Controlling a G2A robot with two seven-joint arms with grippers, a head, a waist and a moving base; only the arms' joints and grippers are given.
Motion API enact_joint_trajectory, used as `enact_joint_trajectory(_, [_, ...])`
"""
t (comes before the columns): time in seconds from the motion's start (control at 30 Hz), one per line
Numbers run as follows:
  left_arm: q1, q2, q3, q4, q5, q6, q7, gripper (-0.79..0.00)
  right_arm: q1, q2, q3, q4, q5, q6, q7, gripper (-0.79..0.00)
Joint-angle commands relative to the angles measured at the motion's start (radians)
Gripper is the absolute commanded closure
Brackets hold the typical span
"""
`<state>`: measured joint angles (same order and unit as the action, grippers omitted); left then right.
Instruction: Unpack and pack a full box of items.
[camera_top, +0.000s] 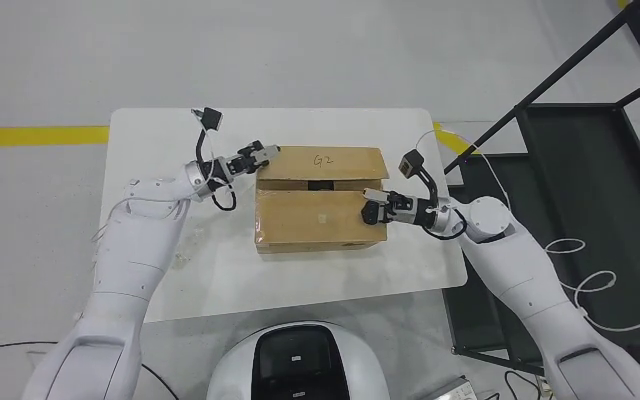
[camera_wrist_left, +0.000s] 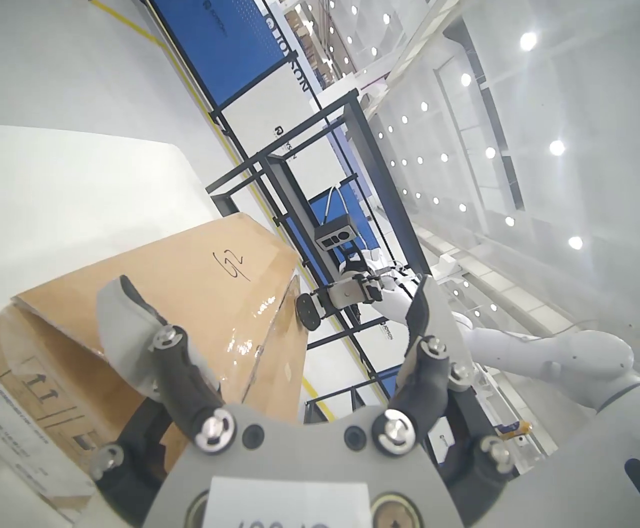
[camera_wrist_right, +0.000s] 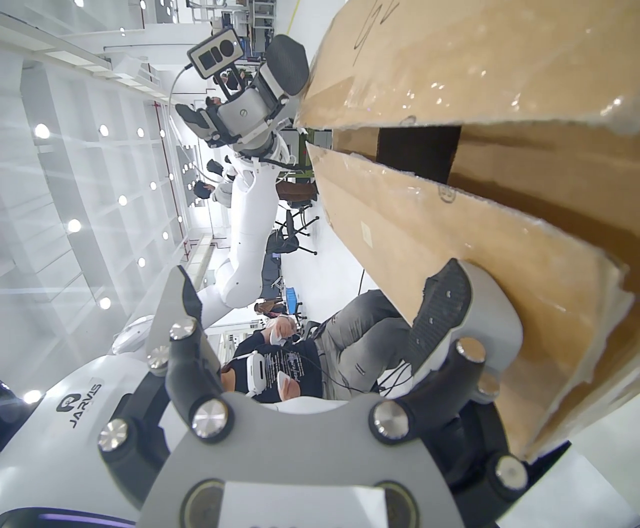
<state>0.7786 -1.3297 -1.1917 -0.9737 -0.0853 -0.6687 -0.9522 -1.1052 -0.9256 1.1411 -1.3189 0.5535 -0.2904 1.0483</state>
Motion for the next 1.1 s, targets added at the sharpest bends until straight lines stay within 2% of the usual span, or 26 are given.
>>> enact_joint_trajectory(0.0, [0.005, 0.003, 0.006, -0.014, -0.004, 0.013, -0.03, -0.785, -0.001, 0.001, 0.006, -0.005, -0.019, 0.011, -0.013, -0.785])
enact_joint_trajectory(0.17, [0.004, 0.011, 0.009, -0.024, -0.04, 0.065, -0.096, -0.785, 0.005, 0.0, 0.024, -0.01, -0.025, 0.022, -0.038, -0.785])
enact_joint_trajectory(0.33, [-0.005, 0.02, 0.03, -0.01, 0.073, 0.125, -0.083, -0.785, 0.013, -0.003, 0.036, 0.0, -0.032, 0.027, -0.058, -0.785])
enact_joint_trajectory(0.43, [-0.002, 0.02, 0.037, -0.005, 0.051, 0.141, -0.087, -0.785, 0.019, -0.005, 0.037, 0.009, -0.042, 0.03, -0.067, -0.785])
enact_joint_trajectory(0.77, [0.0, 0.027, 0.042, -0.022, 0.041, 0.139, -0.065, -0.785, 0.094, -0.024, 0.011, 0.087, -0.043, 0.054, -0.064, -0.785])
enact_joint_trajectory(1.07, [0.024, 0.041, 0.013, -0.067, -0.016, 0.138, -0.063, -0.785, 0.195, -0.051, -0.059, 0.18, -0.119, 0.08, -0.056, -0.785])
